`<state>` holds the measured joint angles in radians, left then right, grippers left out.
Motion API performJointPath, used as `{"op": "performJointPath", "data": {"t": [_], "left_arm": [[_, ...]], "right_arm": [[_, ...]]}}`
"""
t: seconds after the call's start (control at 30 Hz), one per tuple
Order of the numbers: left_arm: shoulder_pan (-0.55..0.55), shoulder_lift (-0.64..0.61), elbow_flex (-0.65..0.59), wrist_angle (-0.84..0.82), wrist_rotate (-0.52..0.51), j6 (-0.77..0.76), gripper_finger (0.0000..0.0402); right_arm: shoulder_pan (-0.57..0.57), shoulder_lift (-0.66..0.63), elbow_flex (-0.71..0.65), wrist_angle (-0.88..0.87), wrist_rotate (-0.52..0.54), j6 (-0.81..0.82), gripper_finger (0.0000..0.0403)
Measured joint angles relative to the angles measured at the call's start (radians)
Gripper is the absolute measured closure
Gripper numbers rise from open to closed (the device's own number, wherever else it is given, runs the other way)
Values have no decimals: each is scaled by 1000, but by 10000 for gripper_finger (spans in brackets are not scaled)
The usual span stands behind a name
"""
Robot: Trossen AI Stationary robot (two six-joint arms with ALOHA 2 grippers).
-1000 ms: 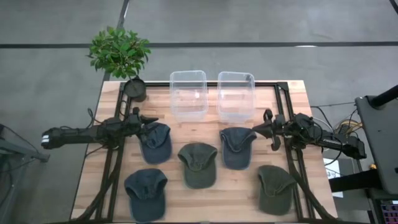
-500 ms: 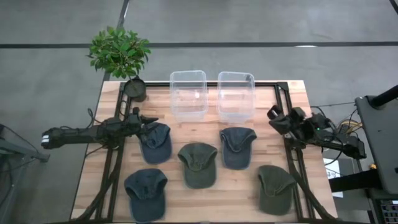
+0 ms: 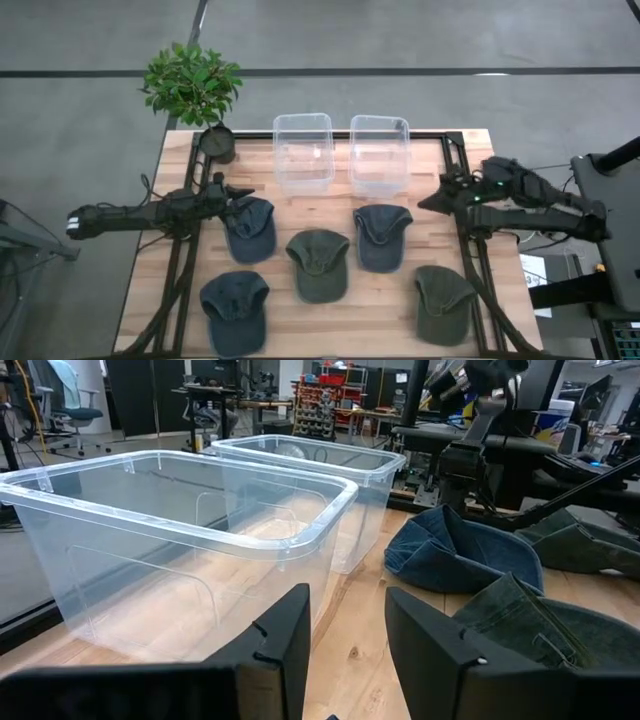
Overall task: Pick & Place hat
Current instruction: Put the top right blue cap into the left transparent bin
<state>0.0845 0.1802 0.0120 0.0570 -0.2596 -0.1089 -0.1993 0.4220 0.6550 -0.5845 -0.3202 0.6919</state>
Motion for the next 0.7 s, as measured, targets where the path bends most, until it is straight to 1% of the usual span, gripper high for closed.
{"op": "performJointPath", "data": {"t": [0.13, 0.2, 0.23, 0.3, 0.53, 0.7], "left_arm": [[0, 0, 0, 4, 0, -15, 278], [0, 0, 0, 10, 0, -32, 278], [0, 0, 0, 19, 0, -43, 278], [0, 0, 0, 32, 0, -58, 278], [0, 0, 0, 39, 1, -60, 278], [0, 0, 0, 39, 5, -60, 278]], "right_arm": [[38, 172, 131, -353, 0, 58, 394], [60, 243, 158, -473, 4, 88, 394], [72, 275, 161, -502, 5, 102, 394], [99, 328, 156, -520, 5, 138, 394], [182, 462, 122, -477, 6, 238, 394], [216, 504, 122, -408, 8, 294, 394]]}}
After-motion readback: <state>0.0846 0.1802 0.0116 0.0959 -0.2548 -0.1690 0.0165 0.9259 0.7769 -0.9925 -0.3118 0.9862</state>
